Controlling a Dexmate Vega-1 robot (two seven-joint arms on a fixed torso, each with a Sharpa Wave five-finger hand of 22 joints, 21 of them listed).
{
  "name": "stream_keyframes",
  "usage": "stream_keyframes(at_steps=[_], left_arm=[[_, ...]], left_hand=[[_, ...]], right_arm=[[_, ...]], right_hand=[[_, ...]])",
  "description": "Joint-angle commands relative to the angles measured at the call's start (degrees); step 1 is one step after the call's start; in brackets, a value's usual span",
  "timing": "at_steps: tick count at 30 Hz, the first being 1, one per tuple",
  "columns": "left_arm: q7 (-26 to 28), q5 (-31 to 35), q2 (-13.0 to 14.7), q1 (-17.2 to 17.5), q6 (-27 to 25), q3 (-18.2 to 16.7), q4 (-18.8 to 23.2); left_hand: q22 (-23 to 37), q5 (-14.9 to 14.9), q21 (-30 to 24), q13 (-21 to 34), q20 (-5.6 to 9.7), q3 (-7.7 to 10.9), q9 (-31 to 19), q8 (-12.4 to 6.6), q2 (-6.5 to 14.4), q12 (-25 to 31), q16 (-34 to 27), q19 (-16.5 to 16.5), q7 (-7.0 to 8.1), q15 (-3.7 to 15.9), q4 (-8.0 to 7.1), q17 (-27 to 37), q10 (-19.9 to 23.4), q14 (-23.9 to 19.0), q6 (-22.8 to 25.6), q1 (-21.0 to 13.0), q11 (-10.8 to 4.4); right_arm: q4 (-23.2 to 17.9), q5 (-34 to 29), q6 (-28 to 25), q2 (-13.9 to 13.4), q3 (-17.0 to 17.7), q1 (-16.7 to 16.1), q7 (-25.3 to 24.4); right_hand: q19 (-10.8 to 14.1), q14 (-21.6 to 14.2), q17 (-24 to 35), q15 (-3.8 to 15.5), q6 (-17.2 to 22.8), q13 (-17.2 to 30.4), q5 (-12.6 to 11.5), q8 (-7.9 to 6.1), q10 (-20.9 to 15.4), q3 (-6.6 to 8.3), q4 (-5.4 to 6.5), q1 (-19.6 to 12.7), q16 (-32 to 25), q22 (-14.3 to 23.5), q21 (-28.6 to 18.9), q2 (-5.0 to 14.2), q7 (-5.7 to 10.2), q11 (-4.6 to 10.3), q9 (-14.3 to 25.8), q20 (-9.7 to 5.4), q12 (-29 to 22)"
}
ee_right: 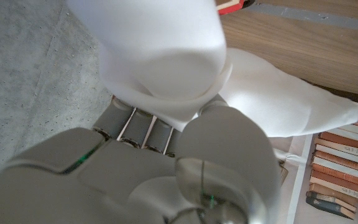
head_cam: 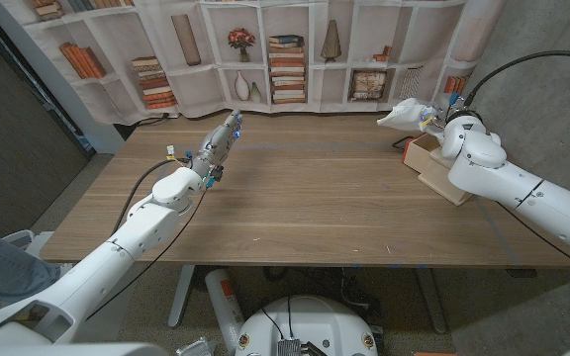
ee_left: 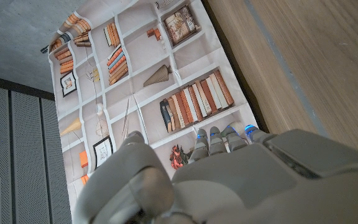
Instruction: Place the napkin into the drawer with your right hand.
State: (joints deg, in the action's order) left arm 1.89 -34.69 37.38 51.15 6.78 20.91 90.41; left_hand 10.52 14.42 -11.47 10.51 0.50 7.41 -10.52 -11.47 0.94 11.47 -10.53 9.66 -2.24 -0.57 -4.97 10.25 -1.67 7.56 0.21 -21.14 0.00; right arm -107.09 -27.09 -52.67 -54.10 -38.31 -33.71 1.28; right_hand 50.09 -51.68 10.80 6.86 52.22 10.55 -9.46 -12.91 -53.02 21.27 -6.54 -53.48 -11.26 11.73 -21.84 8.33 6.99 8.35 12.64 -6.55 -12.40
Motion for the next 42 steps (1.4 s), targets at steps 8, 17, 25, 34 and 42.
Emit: stream_keyframes(at_steps=[8, 17, 25, 34, 42], left_arm=[[0.4, 0.1, 0.2, 0.1, -1.0, 0.2, 0.4], [0.5, 0.2, 0.0, -0.1, -1.0, 0.3, 0.1], [0.5, 0.2, -0.1, -0.2, -1.0, 0.4, 0.0], [0.5, 0.3, -0.1, -0.3, -1.1, 0.5, 0.1], [0.6, 0.4, -0.1, -0.3, -1.4, 0.6, 0.2]], left_hand=[[0.1, 0.0, -0.3, 0.3, 0.12, -0.44, -0.3, 0.03, 0.4, 0.2, -0.2, 3.6, -0.08, 0.23, 0.02, 0.1, 0.3, -0.2, 0.4, -0.3, 0.02], [0.1, 0.0, -0.3, 0.3, 0.04, -0.52, -0.3, 0.04, 0.4, 0.2, -0.1, 3.6, 0.03, 0.21, 0.03, 0.1, 0.3, -0.2, 0.4, -0.3, -0.06], [0.1, 0.0, -0.3, 0.3, 0.04, -0.57, -0.3, 0.04, 0.4, 0.2, -0.1, 3.7, 0.01, 0.22, 0.07, 0.1, 0.3, -0.1, 0.4, -0.4, -0.04], [0.1, 0.0, -0.3, 0.3, 0.01, -0.62, -0.3, 0.00, 0.5, 0.2, -0.2, 3.6, -0.04, 0.27, 0.10, 0.1, 0.3, -0.2, 0.5, -0.5, 0.13], [0.1, 0.0, -0.3, 0.3, 0.03, -0.68, -0.3, -0.05, 0.5, 0.2, -0.2, 3.6, -0.04, 0.25, 0.12, 0.1, 0.4, -0.2, 0.6, -0.5, 0.03]], right_arm=[[4.9, 0.6, -1.4, 1.0, -3.9, 3.4, 0.5], [7.4, 0.1, -1.5, 1.8, -6.0, 5.1, 1.2], [9.1, -0.2, -1.7, 2.2, -7.1, 5.9, 1.5], [10.3, 0.4, -1.7, 2.5, -7.4, 6.1, 1.4], [11.2, 0.9, -1.7, 2.6, -7.9, 6.2, 1.6]], right_hand=[[-0.5, 0.6, 0.3, 5.70, 2.0, 0.2, -0.4, -0.13, -0.5, 0.26, 0.22, 0.2, 0.2, 0.1, -0.3, 0.46, 1.48, 0.29, 0.3, -5.30, 0.1], [-0.6, 0.7, 0.3, 5.76, 2.1, 0.2, -0.4, -0.07, -0.6, 0.25, 0.26, 0.3, 0.1, 0.1, -0.3, 0.45, 1.71, 0.33, 0.3, -5.21, 0.1], [-0.7, 0.9, 0.3, 5.74, 2.1, 0.2, -0.4, -0.01, -0.5, 0.22, 0.29, 0.4, 0.2, 0.1, -0.3, 0.39, 1.60, 0.46, 0.3, -5.10, 0.2], [-0.9, 1.3, 0.3, 5.70, 2.3, 0.2, -0.4, 0.02, -0.5, 0.20, 0.31, 0.4, 0.3, 0.1, -0.3, 0.37, 1.69, 0.57, 0.3, -5.06, 0.2], [-1.2, 1.5, 0.3, 5.74, 2.3, 0.2, -0.4, 0.09, -0.4, 0.22, 0.30, 0.4, 0.3, 0.1, -0.3, 0.38, 1.71, 0.71, 0.4, -5.04, 0.2]])
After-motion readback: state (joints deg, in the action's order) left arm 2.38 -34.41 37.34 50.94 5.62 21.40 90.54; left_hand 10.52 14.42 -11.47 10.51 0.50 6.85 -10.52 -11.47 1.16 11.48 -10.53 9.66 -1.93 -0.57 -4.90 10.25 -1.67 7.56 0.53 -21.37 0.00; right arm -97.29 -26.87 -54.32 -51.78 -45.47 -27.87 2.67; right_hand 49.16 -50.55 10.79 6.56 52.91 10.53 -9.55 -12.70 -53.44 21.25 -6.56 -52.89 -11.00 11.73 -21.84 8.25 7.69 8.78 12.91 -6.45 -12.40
